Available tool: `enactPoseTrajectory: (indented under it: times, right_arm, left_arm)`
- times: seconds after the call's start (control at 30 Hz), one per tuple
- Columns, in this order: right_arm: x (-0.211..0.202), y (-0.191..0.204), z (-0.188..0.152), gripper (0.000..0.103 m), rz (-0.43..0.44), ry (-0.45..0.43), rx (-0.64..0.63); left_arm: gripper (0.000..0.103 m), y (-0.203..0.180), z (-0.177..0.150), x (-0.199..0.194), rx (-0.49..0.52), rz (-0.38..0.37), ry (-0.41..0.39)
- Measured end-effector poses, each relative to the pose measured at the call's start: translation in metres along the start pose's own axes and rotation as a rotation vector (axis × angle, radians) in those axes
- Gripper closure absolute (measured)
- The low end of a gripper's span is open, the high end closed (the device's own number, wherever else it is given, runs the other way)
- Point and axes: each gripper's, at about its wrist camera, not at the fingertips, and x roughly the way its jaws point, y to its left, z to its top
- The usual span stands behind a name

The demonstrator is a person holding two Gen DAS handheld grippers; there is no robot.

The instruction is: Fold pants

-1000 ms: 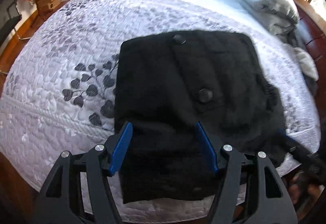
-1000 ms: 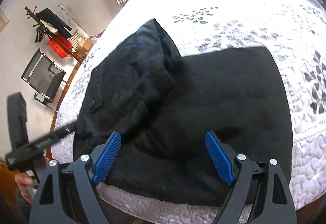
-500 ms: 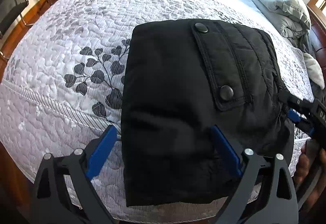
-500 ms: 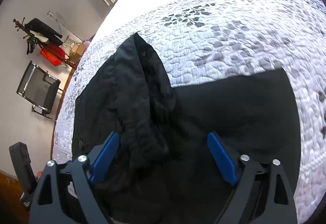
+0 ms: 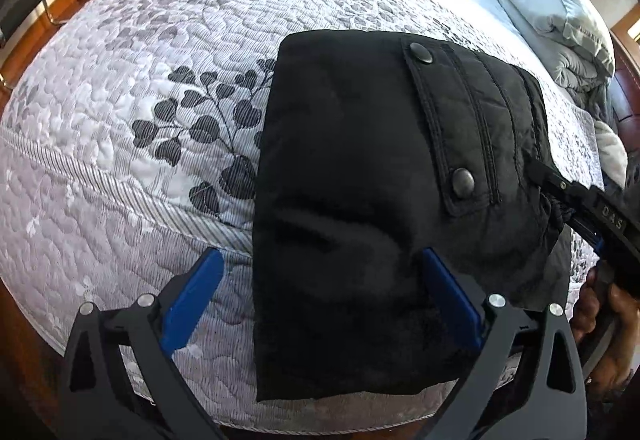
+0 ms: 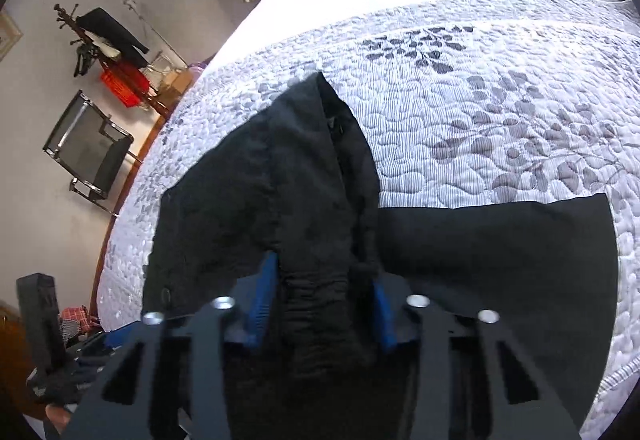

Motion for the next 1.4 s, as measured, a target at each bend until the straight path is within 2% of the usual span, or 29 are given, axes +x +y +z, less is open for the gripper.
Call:
enactPoseTrajectory:
  times: [0.03, 0.13, 0.33, 0.57, 0.77, 0.87, 1.1, 1.4]
  right_arm:
    - [-0.004, 0.001, -0.001, 0.072, 0.013, -0.002, -0.016]
    - [-0.013, 0.011, -0.004, 0.077, 0.014, -0.022, -0.078]
    - [-0.038, 0.017, -0.010, 0.079, 0.064, -0.056, -0.073]
    - [-0.089, 0.027, -0.021, 0.079, 0.100, -0.131, -0.089]
    - [-0.129, 0.017, -0.028, 0.079, 0.080, -0.205, -0.072]
    - [-0.142, 0.002, -0.033, 0.079, 0.042, -0.213, -0.040]
    - [-0.142, -0.038, -0.047, 0.079, -0.043, -0.185, 0.038]
    - [-0.121, -0.060, -0.063, 0.079, -0.046, -0.140, 0.091]
  left_arm:
    - [0.005, 0.001, 0.000, 0.000, -0.005, -0.002, 0.005]
    - [0.005, 0.001, -0.001, 0.000, -0.010, 0.006, 0.012]
    - [0.005, 0.000, -0.001, -0.012, 0.021, 0.027, -0.008]
    - [0.005, -0.004, 0.002, -0.036, 0.029, 0.002, -0.053]
    - [0.005, -0.021, 0.000, -0.047, 0.066, -0.007, -0.075]
    - [0.005, -0.032, -0.002, -0.046, 0.093, -0.004, -0.073]
    - [0.005, -0.059, -0.006, -0.035, 0.177, 0.013, -0.051]
    - [0.005, -0.070, -0.013, -0.029, 0.211, 0.043, -0.035]
